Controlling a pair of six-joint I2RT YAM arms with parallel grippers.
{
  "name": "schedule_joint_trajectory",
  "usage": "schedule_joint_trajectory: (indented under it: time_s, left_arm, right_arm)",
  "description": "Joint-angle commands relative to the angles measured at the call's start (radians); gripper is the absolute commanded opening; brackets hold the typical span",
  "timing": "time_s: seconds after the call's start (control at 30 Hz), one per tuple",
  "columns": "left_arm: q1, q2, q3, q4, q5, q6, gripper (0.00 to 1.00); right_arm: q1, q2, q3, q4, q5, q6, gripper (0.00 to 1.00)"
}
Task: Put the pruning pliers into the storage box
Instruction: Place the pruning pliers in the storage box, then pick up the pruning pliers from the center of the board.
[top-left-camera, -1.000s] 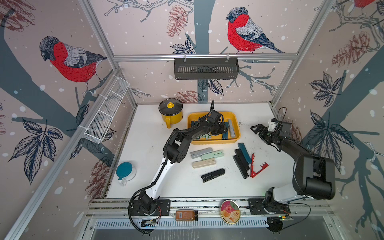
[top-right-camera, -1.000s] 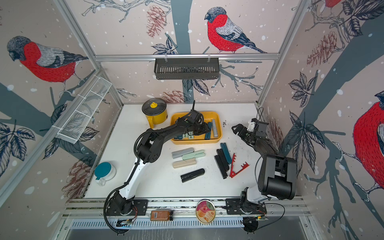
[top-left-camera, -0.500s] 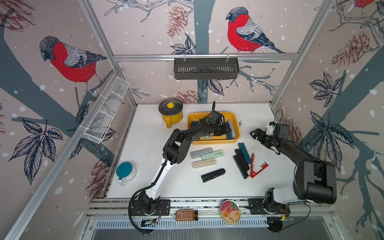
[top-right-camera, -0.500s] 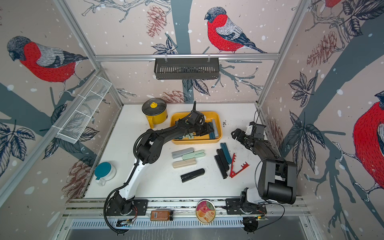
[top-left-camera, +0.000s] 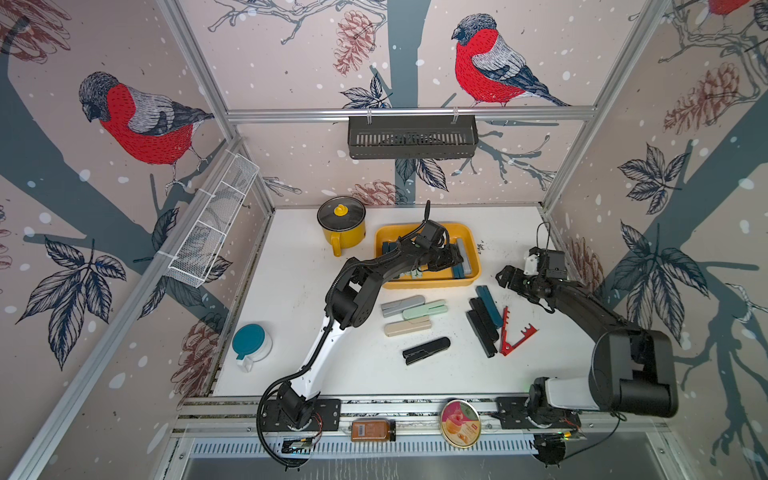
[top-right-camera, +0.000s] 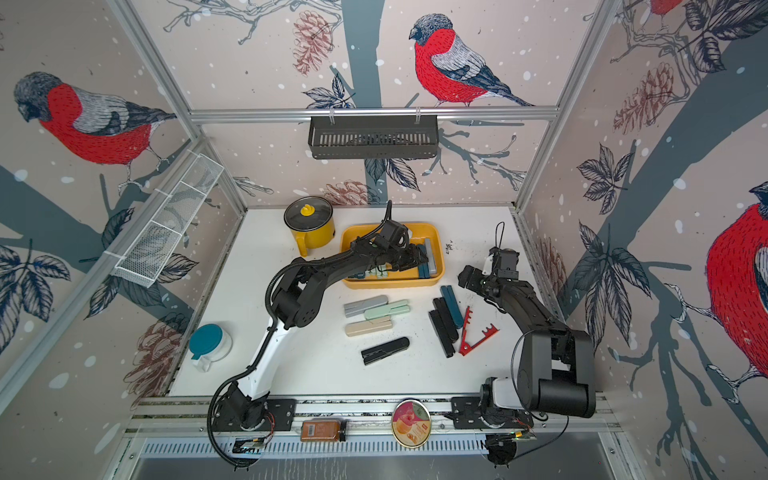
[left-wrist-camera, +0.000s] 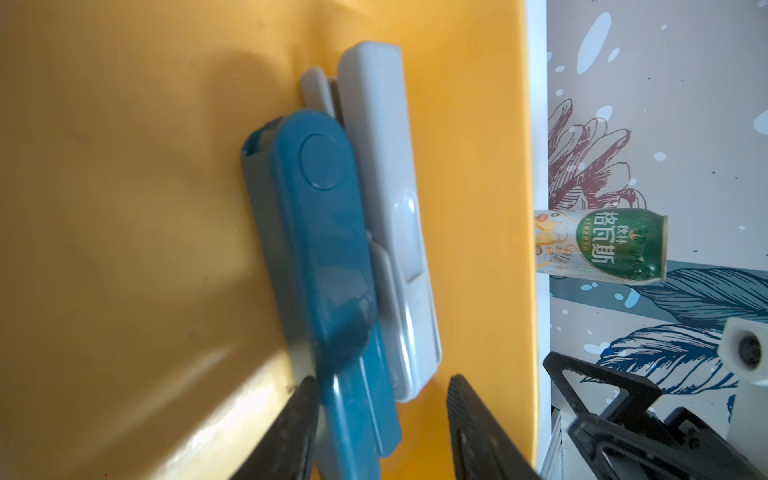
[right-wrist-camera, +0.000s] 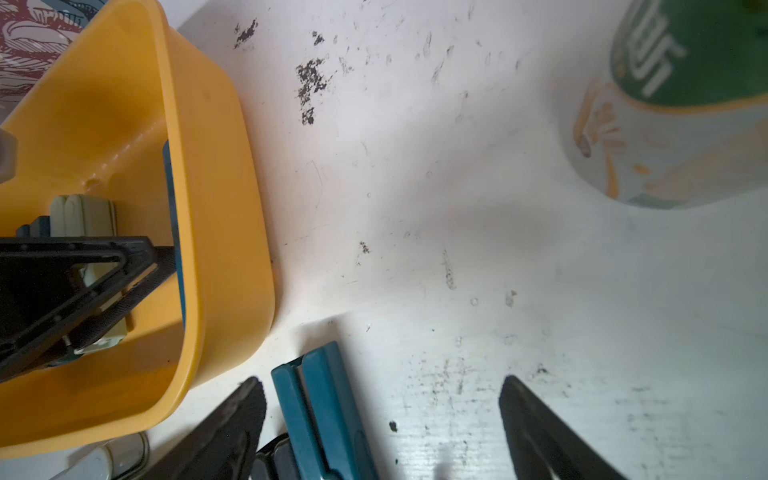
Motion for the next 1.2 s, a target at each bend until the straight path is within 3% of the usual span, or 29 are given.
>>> schedule_joint_trajectory:
  time_s: [0.0,0.23,0.33,0.57,0.83,1.07,1.17]
  left_arm:
    - [0.004,-0.028,0.001,0.028,-0.009,0.032,0.56]
    - [0.004,-0.067,-0.020,0.031,-0.031,0.066,0.72]
    - [0.004,-0.102,-0.053,0.044,-0.053,0.086,0.83]
    - [0.004,-0.188,-0.141,0.074,-0.100,0.130,0.99]
    - [0.032,-0.327,-0.270,0.118,-0.158,0.177,0.99]
    - [0.095,-0.460,-0.430,0.178,-0.183,0.196,0.99]
    - [0.121,-0.517,-0.508,0.209,-0.200,0.197,0.99]
  right_arm:
    - [0.009,-0.016,0.004,-0.027,0.053,-0.012,0.89]
    - [0.066,-0.057,0.001,-0.069,0.092,-0.008,0.90]
    - [0.097,-0.088,0.000,-0.093,0.118,0.001,0.89]
    - [0.216,-0.147,0.019,-0.192,0.188,0.035,0.85]
    - [0.429,-0.235,-0.039,-0.303,0.269,0.152,0.80]
    - [0.530,-0.273,-0.093,-0.349,0.280,0.220,0.69]
    - [0.589,-0.253,-0.100,-0.367,0.302,0.253,0.69]
